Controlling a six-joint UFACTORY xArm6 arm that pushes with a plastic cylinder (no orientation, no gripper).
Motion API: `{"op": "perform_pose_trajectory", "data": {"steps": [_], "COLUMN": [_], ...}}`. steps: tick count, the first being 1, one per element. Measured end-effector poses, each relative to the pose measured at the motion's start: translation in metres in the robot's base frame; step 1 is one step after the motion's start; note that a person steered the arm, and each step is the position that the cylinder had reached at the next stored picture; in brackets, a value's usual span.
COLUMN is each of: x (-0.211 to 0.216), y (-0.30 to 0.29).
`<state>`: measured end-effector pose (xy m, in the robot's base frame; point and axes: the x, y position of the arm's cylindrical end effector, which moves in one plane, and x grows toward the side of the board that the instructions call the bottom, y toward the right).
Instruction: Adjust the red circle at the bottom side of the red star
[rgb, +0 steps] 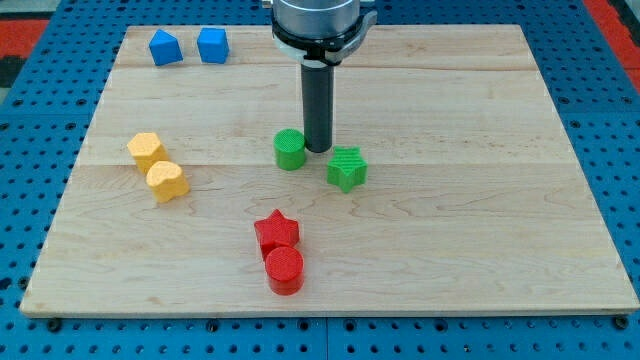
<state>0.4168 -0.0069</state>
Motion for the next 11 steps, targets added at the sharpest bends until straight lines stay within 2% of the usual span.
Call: {"op": "perform_pose_trajectory", "data": {"steps": [2,3,4,5,6,7,8,9,10,11], "x": [-0.002,-0.014,0.037,0.124,0.180,0.201,0.197,0.162,0.160,0.177], "y": [-0.022,0.015,0.095,0.127,0.071,0.031,-0.001,-0.005,-0.002,0.001]}}
